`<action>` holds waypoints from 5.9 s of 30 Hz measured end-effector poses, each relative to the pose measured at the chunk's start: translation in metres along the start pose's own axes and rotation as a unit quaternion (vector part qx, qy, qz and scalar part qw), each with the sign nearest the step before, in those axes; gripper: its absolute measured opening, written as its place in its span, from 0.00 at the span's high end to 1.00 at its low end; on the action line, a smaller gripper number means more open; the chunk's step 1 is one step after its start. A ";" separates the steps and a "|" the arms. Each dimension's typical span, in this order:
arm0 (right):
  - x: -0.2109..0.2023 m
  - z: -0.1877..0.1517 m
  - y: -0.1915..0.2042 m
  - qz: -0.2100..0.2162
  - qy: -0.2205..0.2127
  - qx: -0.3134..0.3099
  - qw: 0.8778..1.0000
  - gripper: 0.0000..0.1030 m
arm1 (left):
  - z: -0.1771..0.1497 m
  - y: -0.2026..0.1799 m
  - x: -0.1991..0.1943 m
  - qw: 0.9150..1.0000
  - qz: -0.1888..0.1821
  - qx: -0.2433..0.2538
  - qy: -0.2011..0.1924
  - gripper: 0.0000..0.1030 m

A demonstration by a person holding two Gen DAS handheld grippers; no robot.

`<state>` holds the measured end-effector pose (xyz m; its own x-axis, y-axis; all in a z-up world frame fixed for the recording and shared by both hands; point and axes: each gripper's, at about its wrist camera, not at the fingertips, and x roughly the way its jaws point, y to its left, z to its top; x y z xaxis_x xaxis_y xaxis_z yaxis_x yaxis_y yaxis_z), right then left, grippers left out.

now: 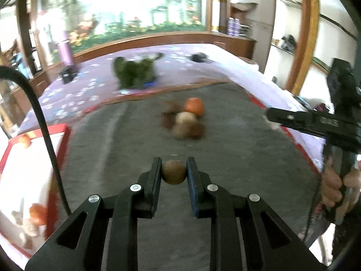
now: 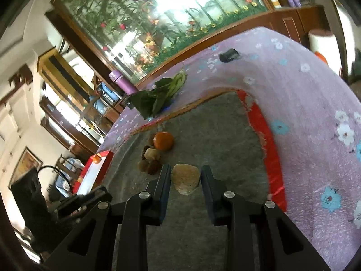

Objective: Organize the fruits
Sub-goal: 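Carry the nut and the bun over the white tray with both tools, then open the right tool to drop the bun while the left tool drops the nut, then move both open tools back over the felt mat, then grasp a red date with the right tool while the left tool grasps a brown nut, then carry the date and the nut over the white tray with both tools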

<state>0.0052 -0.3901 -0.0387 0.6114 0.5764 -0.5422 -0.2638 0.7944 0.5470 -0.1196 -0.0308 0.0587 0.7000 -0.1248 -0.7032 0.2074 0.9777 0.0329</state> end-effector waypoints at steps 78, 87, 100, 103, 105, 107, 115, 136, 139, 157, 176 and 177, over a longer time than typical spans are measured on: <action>0.171 -0.088 0.274 0.107 0.136 -0.199 0.965 0.67 | -0.079 0.217 -0.036 0.950 0.235 -0.207 -0.006 0.37; 0.144 -0.062 0.228 0.080 0.099 -0.166 0.978 0.66 | -0.062 0.190 -0.039 0.958 0.226 -0.173 -0.016 0.29; 0.082 -0.022 0.106 -0.033 0.056 -0.108 0.992 0.64 | -0.038 0.134 -0.017 0.978 0.177 -0.107 0.005 0.29; 0.078 -0.013 0.080 -0.068 0.061 -0.088 0.992 0.63 | -0.031 0.116 -0.010 0.985 0.153 -0.085 0.011 0.29; 0.080 -0.006 0.068 -0.072 0.071 -0.077 0.992 0.63 | -0.025 0.104 -0.005 0.988 0.137 -0.073 0.015 0.29; 0.086 -0.004 0.065 -0.077 0.088 -0.088 0.989 0.63 | -0.019 0.093 0.000 0.991 0.115 -0.061 0.020 0.29; 0.117 -0.009 0.068 -0.098 0.105 -0.126 0.982 0.66 | 0.001 0.060 0.014 0.996 0.078 -0.029 0.033 0.29; 0.095 0.016 0.009 -0.070 0.075 0.004 0.995 0.82 | 0.042 0.004 0.070 0.996 -0.016 0.057 0.068 0.30; 0.094 0.017 0.008 -0.077 0.074 0.005 0.994 0.81 | 0.044 0.003 0.078 0.995 -0.029 0.059 0.076 0.40; 0.098 0.013 0.015 -0.093 0.078 -0.013 0.993 0.81 | 0.042 0.000 0.100 0.991 -0.082 0.052 0.092 0.79; 0.100 0.006 0.031 -0.120 0.077 -0.073 0.987 0.82 | 0.029 0.015 0.058 0.997 -0.061 0.006 0.050 0.81; 0.098 0.006 0.030 -0.119 0.076 -0.069 0.988 0.82 | 0.027 0.016 0.055 0.997 -0.058 0.004 0.049 0.81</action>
<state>0.0623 -0.3111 -0.0716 0.5519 0.3840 -0.7402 -0.2317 0.9233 0.3063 -0.0594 -0.0265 0.0403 0.6003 -0.2197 -0.7690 0.2883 0.9563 -0.0482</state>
